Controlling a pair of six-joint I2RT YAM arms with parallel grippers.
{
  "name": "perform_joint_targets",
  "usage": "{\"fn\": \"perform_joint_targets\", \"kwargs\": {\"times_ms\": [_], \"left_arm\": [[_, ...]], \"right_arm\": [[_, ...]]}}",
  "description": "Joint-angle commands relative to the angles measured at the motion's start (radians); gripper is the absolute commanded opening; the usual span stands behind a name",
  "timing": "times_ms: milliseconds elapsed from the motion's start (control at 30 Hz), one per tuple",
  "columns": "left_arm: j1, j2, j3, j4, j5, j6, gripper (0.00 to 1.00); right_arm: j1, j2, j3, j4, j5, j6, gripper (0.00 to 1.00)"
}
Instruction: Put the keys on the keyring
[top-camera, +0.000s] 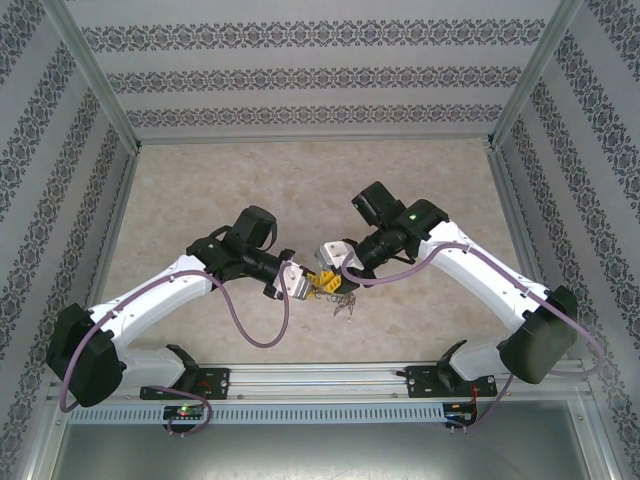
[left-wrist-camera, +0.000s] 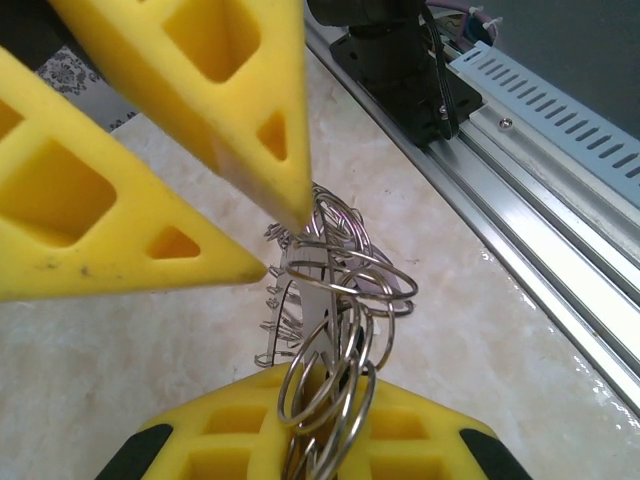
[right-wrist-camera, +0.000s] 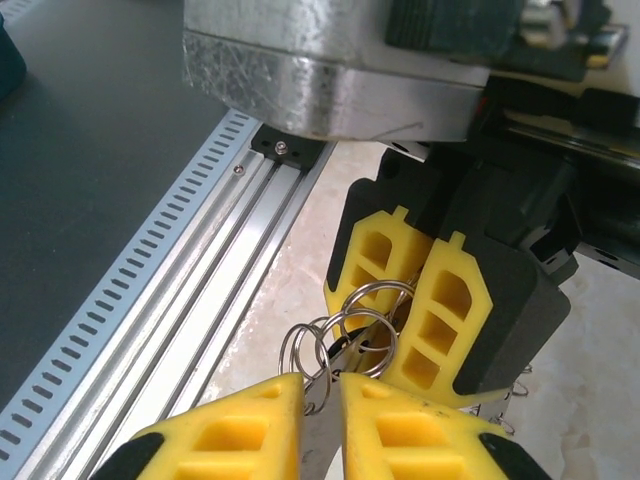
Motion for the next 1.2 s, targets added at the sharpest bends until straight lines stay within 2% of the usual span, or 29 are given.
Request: {"fn": "perform_joint_targets", "kwargs": {"times_ms": [0,100,400,500,700,900,1167], "left_arm": [[0.010,0.010,0.036,-0.028,0.073,-0.002,0.00],[0.010,0.013,0.036,-0.030,0.071,0.002,0.00],[0.010,0.015,0.038,-0.015,0.061,-0.011,0.00],[0.010,0.017,0.040,-0.016,0.063,-0.011,0.00],[0.010,0.019,0.038,-0.020,0.067,-0.010,0.00],[0.012,0.017,0.033,-0.027,0.073,-0.011,0.00],[0.037,-0.013,0.007,0.003,0.103,-0.052,0.00]], "right_arm": [[0.017,0.000,-0.001,0.005,-0.021,-0.006,0.23],[0.019,0.010,0.010,-0.005,-0.037,0.020,0.34],[0.042,0.067,0.011,-0.039,-0.053,0.061,0.34],[0.048,0.077,0.016,-0.040,-0.058,0.062,0.29],[0.048,0.073,0.019,-0.043,-0.040,0.039,0.07],[0.035,0.057,0.015,-0.051,-0.063,0.028,0.00],[0.000,-0.022,-0.061,0.054,-0.088,0.051,0.00]]}}
